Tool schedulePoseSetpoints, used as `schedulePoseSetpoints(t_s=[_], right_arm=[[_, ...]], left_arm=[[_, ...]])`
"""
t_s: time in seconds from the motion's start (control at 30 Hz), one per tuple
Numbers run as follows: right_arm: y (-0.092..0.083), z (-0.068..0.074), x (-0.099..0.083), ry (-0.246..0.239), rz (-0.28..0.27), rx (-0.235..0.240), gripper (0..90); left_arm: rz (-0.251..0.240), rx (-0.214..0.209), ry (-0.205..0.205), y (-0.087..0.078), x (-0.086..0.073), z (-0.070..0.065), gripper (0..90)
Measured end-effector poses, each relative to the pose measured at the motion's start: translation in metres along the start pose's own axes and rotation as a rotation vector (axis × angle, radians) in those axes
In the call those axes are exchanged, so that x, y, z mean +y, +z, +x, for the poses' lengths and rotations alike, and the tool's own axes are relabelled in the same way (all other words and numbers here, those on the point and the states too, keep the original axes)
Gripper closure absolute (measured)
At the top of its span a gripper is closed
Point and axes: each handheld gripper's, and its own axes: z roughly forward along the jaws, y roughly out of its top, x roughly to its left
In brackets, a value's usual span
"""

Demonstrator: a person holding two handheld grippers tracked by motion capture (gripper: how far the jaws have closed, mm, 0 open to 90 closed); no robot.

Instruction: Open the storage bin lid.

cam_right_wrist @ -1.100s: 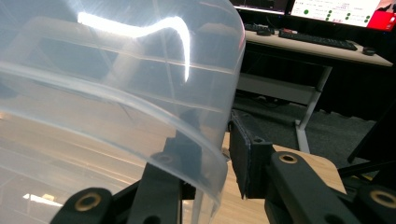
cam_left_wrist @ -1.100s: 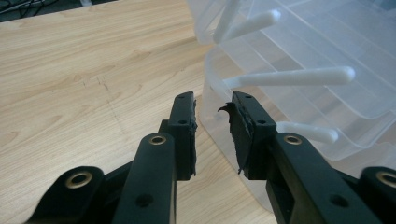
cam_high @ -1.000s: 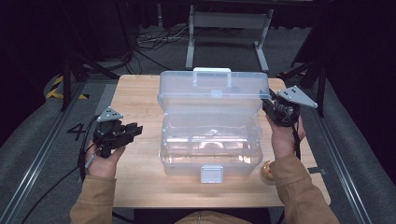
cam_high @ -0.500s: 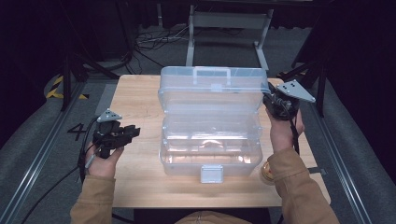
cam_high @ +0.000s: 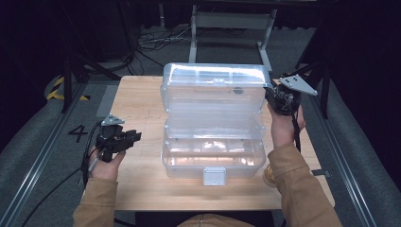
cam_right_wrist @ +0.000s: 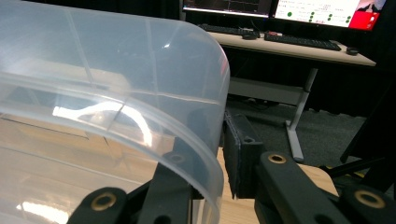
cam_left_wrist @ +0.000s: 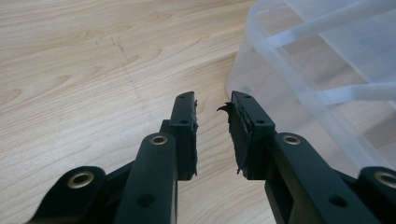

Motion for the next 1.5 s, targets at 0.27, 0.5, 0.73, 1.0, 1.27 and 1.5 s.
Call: schedulePoseSetpoints(t_s=[0.27,0.5,0.73,1.0,1.27,1.5], right_arm=[[0.008,-0.002,0.002,0.024,0.002,-0.001,80.6],[0.017,-0.004,0.005,0.051,0.013,0.006,81.0],[0.024,-0.006,0.008,0.06,0.028,0.0,81.2],[0.03,-0.007,0.009,0.06,0.034,0.001,81.3],[0.035,-0.01,0.009,0.053,0.031,0.01,81.1],[0.044,-0.012,0.015,0.064,0.083,0.016,81.2]], left_arm=[[0.046,0.005,-0.043,0.016,-0.01,0.01,71.6],[0.06,0.072,-0.056,0.033,-0.025,0.02,73.1],[0.05,0.104,-0.091,0.047,-0.04,0.03,73.8],[0.033,0.129,-0.048,0.05,-0.042,0.024,73.2],[0.038,0.117,-0.044,0.051,-0.042,0.025,72.2],[0.045,0.117,-0.034,0.051,-0.042,0.024,72.3]])
